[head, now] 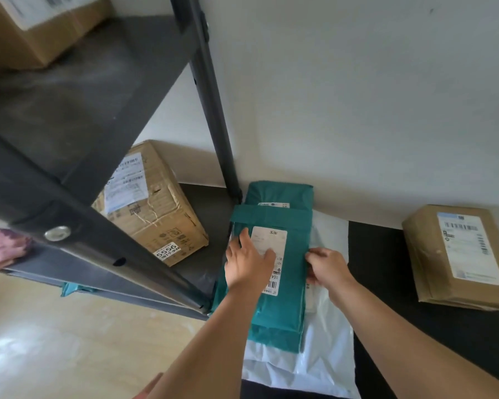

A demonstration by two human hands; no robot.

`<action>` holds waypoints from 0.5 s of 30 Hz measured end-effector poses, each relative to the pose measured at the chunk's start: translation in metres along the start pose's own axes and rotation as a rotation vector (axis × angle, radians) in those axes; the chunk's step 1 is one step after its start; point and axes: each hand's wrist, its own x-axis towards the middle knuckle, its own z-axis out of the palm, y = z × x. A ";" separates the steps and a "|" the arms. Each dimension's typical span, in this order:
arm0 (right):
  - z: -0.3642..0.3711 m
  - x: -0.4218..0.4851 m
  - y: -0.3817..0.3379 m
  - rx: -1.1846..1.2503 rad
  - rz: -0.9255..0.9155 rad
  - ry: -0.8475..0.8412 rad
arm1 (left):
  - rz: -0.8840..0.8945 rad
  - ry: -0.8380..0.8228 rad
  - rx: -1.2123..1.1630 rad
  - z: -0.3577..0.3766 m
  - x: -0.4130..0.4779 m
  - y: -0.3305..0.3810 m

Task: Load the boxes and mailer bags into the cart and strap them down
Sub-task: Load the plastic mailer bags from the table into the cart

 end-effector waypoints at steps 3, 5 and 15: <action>0.004 -0.007 -0.001 -0.029 -0.085 0.076 | 0.013 0.018 0.021 0.000 0.001 -0.001; 0.004 -0.011 -0.002 -0.178 -0.203 0.141 | 0.018 0.023 0.027 0.001 0.000 0.000; -0.001 -0.015 -0.008 -0.112 -0.064 0.080 | 0.040 0.053 0.035 0.002 -0.004 0.001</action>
